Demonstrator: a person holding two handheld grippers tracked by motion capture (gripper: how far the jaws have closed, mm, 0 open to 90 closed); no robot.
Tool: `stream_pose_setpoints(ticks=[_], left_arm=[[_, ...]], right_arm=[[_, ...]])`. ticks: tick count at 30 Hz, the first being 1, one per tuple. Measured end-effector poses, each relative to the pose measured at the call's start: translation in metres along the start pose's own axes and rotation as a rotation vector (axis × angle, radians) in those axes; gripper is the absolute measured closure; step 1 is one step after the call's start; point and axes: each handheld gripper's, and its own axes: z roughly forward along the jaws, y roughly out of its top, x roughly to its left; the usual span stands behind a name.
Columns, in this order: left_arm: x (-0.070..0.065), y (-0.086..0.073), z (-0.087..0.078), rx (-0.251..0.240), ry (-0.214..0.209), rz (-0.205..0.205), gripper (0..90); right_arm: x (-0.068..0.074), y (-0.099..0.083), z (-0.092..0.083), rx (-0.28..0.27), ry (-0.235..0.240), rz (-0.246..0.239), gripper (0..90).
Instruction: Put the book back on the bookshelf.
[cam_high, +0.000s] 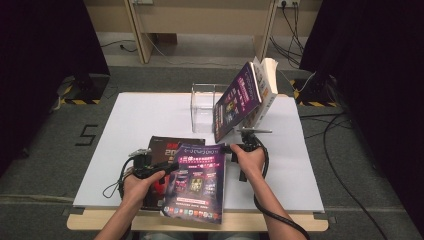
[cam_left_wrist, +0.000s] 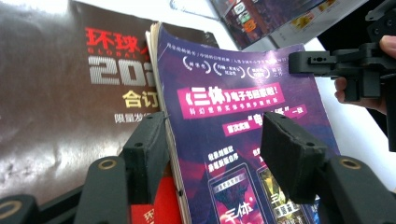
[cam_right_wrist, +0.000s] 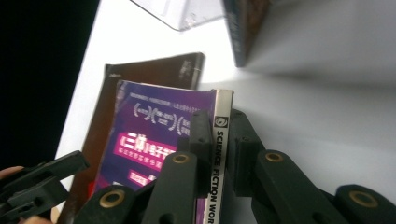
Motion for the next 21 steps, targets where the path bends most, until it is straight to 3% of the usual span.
stream_pose_setpoints(ticks=[5,13,21], left_arm=[[0.002,-0.001,0.001,0.007,-0.004,-0.011,40.5],[0.004,0.003,-0.003,-0.034,-0.015,-0.017,41.3],[0.002,0.004,-0.004,-0.054,-0.020,-0.004,40.8]], right_arm=[[0.009,0.000,-0.007,-0.031,0.029,-0.010,83.1],[0.019,0.003,-0.024,-0.114,0.051,-0.050,83.3],[0.042,0.007,-0.052,-0.255,0.030,-0.175,83.4]])
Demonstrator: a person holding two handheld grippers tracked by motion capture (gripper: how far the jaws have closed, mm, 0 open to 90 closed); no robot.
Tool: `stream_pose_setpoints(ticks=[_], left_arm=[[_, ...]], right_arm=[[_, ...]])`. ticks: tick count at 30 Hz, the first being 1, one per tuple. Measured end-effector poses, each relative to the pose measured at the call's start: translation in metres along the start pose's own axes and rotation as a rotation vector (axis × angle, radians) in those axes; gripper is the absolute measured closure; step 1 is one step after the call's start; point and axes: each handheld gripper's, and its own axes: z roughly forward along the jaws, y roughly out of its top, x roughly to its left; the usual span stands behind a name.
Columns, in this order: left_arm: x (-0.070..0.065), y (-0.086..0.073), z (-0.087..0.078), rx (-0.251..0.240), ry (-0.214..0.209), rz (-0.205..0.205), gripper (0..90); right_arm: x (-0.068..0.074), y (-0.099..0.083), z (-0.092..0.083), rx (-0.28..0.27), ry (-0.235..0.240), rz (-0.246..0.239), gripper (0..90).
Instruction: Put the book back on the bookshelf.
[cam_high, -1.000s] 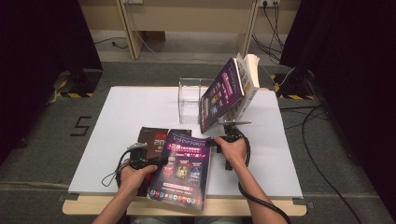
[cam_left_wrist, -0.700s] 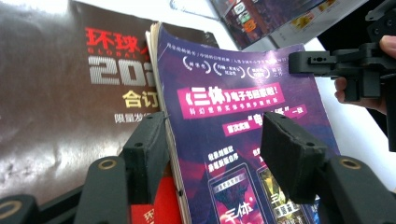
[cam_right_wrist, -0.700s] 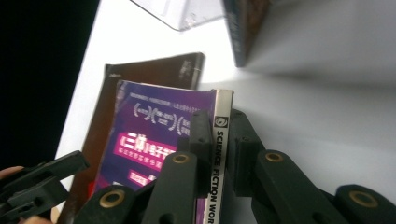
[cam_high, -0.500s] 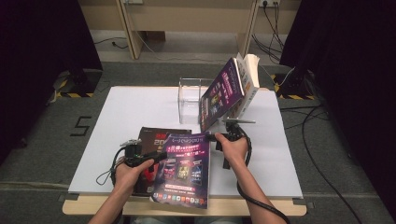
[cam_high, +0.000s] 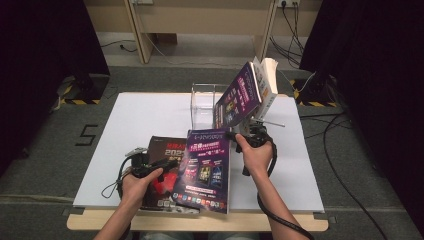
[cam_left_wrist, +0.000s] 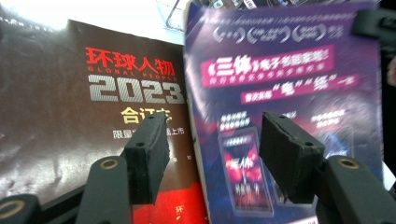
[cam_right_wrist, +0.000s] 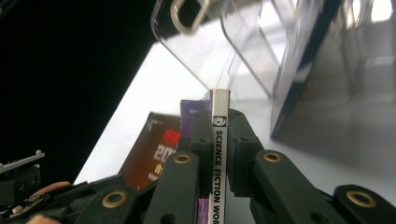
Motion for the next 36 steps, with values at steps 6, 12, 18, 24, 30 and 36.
stream_pose_setpoints(ticks=[6,12,18,24,30,36], left_arm=[[0.000,0.000,0.000,-0.002,0.025,0.016,37.3],[0.001,0.000,0.000,-0.004,0.035,0.020,36.3],[0.001,0.000,-0.001,-0.008,0.033,0.022,36.4],[0.001,0.000,-0.001,-0.009,0.031,0.023,36.4],[0.002,-0.001,0.000,-0.009,0.030,0.022,36.4],[0.002,-0.001,0.001,-0.009,0.028,0.022,36.4]], right_arm=[[0.015,0.007,-0.014,-0.074,-0.002,-0.081,83.3],[0.033,0.014,-0.028,-0.162,0.002,-0.147,83.4],[0.048,0.023,-0.044,-0.261,-0.007,-0.209,83.4],[0.055,0.034,-0.055,-0.316,-0.019,-0.229,83.4],[0.059,0.044,-0.067,-0.390,-0.025,-0.245,83.3],[0.068,0.054,-0.078,-0.451,-0.029,-0.278,83.4]])
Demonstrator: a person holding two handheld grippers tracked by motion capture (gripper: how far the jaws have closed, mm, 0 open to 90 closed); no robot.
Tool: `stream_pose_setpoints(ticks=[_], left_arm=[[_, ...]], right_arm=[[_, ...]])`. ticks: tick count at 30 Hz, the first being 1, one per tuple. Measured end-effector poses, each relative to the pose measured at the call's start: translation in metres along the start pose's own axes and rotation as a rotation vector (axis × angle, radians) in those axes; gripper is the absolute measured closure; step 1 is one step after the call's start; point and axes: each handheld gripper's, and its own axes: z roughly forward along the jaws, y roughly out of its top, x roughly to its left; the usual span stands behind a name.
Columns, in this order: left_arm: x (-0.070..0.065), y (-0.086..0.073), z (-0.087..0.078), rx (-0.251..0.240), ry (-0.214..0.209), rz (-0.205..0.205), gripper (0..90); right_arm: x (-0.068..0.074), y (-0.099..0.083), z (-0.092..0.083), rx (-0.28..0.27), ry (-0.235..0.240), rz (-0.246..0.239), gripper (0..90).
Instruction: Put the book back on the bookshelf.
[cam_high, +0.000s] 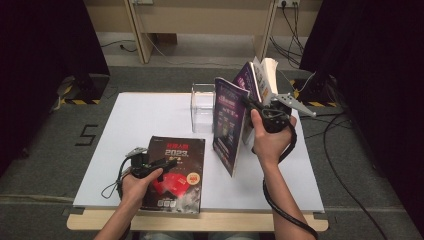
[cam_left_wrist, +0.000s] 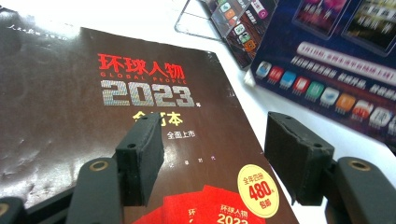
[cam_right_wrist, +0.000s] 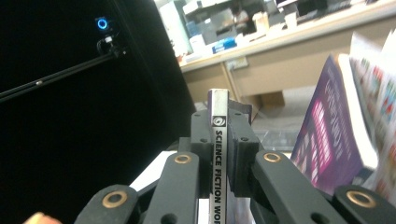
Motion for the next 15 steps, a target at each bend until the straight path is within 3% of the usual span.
stream_pose_setpoints(ticks=[8,15], left_arm=[[-0.001,-0.001,0.002,0.003,-0.005,-0.004,36.4],[-0.001,-0.002,0.002,0.006,-0.008,-0.001,36.3]], right_arm=[[0.001,0.018,-0.006,-0.055,0.005,0.009,83.4],[0.004,0.035,0.003,-0.105,-0.007,0.000,83.4]])
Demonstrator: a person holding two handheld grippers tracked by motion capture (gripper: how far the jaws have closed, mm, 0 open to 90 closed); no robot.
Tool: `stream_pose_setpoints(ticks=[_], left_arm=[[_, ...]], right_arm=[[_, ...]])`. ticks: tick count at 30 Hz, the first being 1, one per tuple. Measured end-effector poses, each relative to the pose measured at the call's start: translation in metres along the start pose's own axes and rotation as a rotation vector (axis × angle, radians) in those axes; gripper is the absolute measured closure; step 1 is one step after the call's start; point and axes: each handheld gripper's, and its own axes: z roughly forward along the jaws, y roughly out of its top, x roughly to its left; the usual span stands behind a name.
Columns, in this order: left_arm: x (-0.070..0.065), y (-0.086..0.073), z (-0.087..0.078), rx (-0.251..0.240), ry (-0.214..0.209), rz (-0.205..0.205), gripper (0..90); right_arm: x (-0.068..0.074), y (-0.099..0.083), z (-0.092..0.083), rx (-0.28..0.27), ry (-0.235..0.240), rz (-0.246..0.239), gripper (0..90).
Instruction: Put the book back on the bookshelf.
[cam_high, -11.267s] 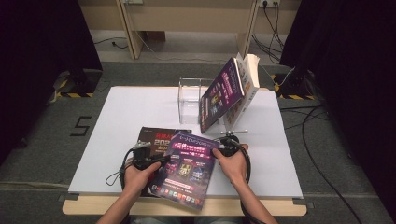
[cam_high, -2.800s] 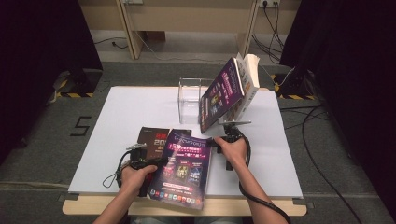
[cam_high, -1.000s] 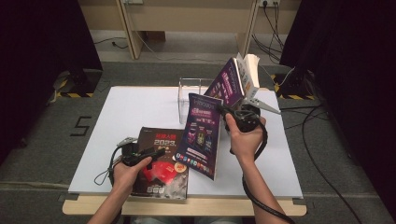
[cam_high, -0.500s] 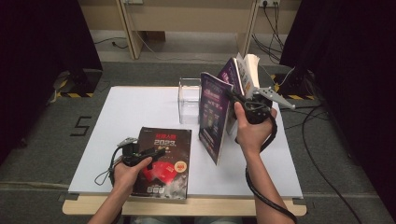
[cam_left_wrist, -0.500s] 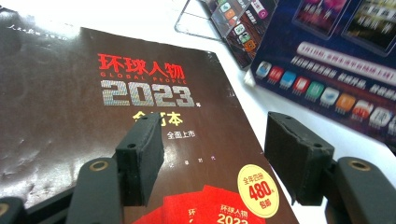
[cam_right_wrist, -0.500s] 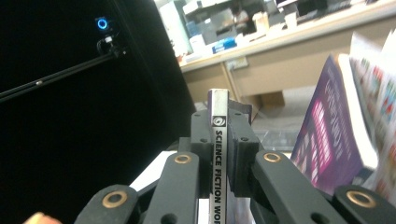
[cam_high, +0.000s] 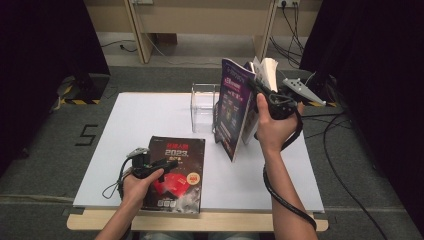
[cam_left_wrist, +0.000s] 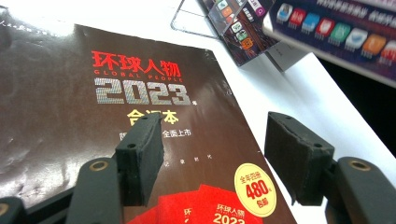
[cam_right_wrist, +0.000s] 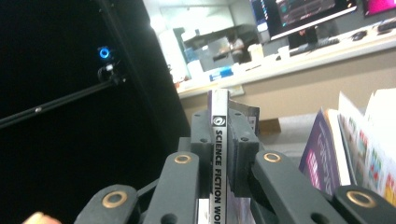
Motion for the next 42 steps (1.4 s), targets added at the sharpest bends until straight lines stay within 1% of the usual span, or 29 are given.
stream_pose_setpoints(ticks=[1,6,8,11,13,14,18,21,23,26,27,30,35,37,40,42], left_arm=[[0.000,0.000,0.000,0.001,0.000,0.000,36.3],[0.000,0.000,0.000,-0.002,-0.003,-0.003,36.3],[0.000,0.000,0.000,-0.004,0.000,-0.002,36.5],[0.000,0.000,0.000,-0.004,-0.001,-0.004,36.4],[0.000,0.000,0.000,-0.002,-0.007,-0.007,36.3],[0.000,0.000,0.000,-0.001,-0.006,-0.002,36.3],[-0.001,0.000,0.000,-0.002,-0.009,-0.003,36.2],[-0.001,0.000,-0.001,-0.002,-0.011,-0.003,36.2],[0.000,0.000,-0.001,-0.002,-0.012,-0.008,36.3],[0.001,0.000,0.000,0.001,-0.015,-0.006,36.5],[0.001,0.000,0.000,0.001,-0.015,-0.005,36.5],[0.001,0.000,0.000,0.002,-0.016,-0.007,36.5],[0.002,0.001,-0.001,-0.002,-0.018,-0.009,36.5],[0.002,0.001,-0.001,-0.005,-0.018,-0.011,36.4],[0.003,0.001,-0.001,-0.007,-0.018,-0.011,36.4],[0.003,0.001,-0.001,-0.007,-0.019,-0.013,36.4]], right_arm=[[0.000,0.003,0.003,-0.007,-0.005,-0.010,83.4],[-0.001,0.010,0.016,-0.019,-0.019,-0.012,83.3],[-0.003,0.013,0.022,-0.028,-0.025,-0.009,83.3],[-0.007,0.017,0.033,-0.028,-0.031,0.005,83.3],[-0.009,0.018,0.038,-0.027,-0.035,0.003,83.3],[-0.010,0.019,0.042,-0.033,-0.041,0.001,83.3],[-0.012,0.021,0.051,-0.038,-0.054,-0.011,83.3],[-0.016,0.022,0.059,-0.043,-0.070,-0.005,83.3],[-0.019,0.022,0.064,-0.049,-0.080,-0.011,83.3],[-0.021,0.022,0.070,-0.044,-0.087,-0.009,83.3],[-0.022,0.021,0.073,-0.046,-0.090,-0.012,83.3],[-0.026,0.019,0.080,-0.045,-0.099,0.002,83.3],[-0.030,0.013,0.092,-0.045,-0.123,-0.001,83.2],[-0.030,0.008,0.095,-0.045,-0.134,-0.007,83.2],[-0.031,0.000,0.100,-0.030,-0.150,-0.036,83.1],[-0.032,-0.006,0.101,-0.019,-0.157,-0.036,83.1]])
